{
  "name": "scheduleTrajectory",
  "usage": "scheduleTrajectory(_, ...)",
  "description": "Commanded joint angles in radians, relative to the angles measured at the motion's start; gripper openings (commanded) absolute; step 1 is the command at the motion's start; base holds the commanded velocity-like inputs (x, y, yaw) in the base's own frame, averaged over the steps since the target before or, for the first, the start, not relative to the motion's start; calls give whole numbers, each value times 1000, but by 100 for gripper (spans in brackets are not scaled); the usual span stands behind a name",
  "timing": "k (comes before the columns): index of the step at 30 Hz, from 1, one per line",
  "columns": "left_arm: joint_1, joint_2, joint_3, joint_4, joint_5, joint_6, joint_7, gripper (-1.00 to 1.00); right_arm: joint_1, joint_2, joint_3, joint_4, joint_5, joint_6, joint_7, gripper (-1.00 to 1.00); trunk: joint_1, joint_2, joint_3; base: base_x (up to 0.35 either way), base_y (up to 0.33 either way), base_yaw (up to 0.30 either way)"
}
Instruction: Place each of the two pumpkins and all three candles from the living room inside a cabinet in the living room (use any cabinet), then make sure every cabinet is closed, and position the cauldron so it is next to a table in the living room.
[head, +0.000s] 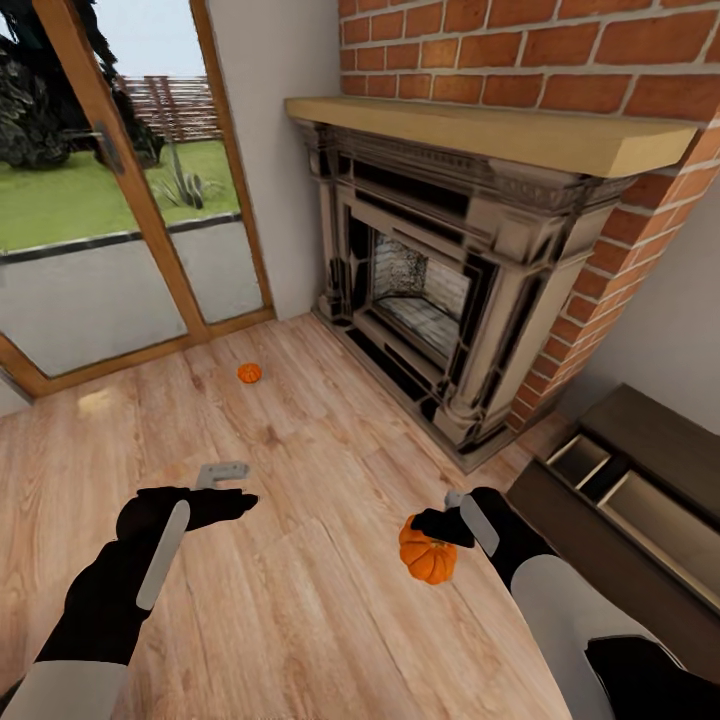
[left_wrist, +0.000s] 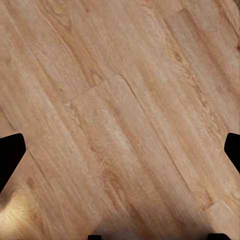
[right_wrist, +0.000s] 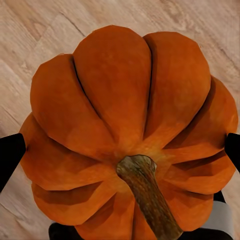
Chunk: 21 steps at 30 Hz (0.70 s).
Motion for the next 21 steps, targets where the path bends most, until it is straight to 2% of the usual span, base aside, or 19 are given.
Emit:
scheduleTrajectory(1, -1, 0, 0, -1, 6, 5, 4, 100, 0, 0, 5, -2, -14, 2, -7, -100, 0, -1, -1, 0, 0, 287)
scheduleTrajectory(6, -1, 0, 0, -1, 6, 5, 4, 100, 1, 0, 5, -4, -14, -3, -3, -100, 0, -1, -1, 0, 0, 172)
scheduleTrajectory(21, -1, 0, -1, -1, 6, 5, 4, 100, 1, 0, 5, -5, -14, -18, -7, -100, 0, -1, 19, 0, 0, 12)
